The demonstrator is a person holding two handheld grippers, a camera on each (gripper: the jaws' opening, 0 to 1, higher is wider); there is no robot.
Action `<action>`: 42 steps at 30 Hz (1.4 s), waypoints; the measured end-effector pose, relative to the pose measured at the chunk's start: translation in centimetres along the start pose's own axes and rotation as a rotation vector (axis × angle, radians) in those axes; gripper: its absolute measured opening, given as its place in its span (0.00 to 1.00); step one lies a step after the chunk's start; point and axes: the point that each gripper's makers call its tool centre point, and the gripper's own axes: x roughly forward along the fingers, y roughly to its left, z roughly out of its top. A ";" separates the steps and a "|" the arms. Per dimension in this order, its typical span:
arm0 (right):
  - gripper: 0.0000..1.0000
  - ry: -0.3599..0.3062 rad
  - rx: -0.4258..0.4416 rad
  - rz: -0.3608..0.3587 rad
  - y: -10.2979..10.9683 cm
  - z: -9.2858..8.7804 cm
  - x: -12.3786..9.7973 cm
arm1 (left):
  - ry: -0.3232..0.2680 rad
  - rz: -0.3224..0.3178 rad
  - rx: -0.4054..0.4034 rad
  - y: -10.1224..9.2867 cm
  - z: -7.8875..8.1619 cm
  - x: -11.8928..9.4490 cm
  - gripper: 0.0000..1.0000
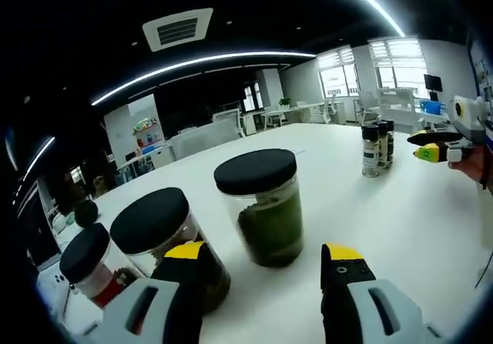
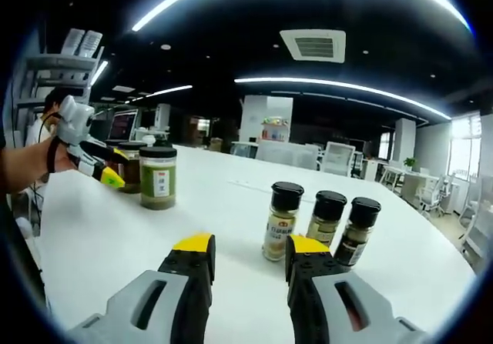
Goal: Pick up the mixed condiments and ingredients on the table and sort them into separate groups
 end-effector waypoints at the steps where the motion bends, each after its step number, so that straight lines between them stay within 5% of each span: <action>1: 0.38 -0.001 0.006 0.005 0.1 0.0 0.0 | 0.011 0.001 -0.005 0.1 -0.3 -0.2 0.59; 14: 0.40 0.062 -0.037 0.090 2.7 -0.9 0.6 | 0.040 0.030 -0.037 2.7 -3.0 -4.2 0.60; 26: 0.45 0.115 -0.066 0.249 5.9 -1.5 0.5 | 0.113 0.026 -0.059 4.3 -6.2 -6.7 0.60; 31: 0.47 0.153 -0.091 0.289 7.1 -2.0 0.2 | 0.238 -0.028 -0.135 3.6 -7.9 -9.5 0.59; 33: 0.49 0.162 -0.085 0.314 7.6 -2.0 -0.2 | 0.224 -0.037 -0.142 3.3 -7.5 -10.2 0.60; 42: 0.49 0.236 -0.113 0.342 8.5 -2.2 -0.8 | 0.291 -0.055 -0.018 2.6 -7.6 -13.0 0.63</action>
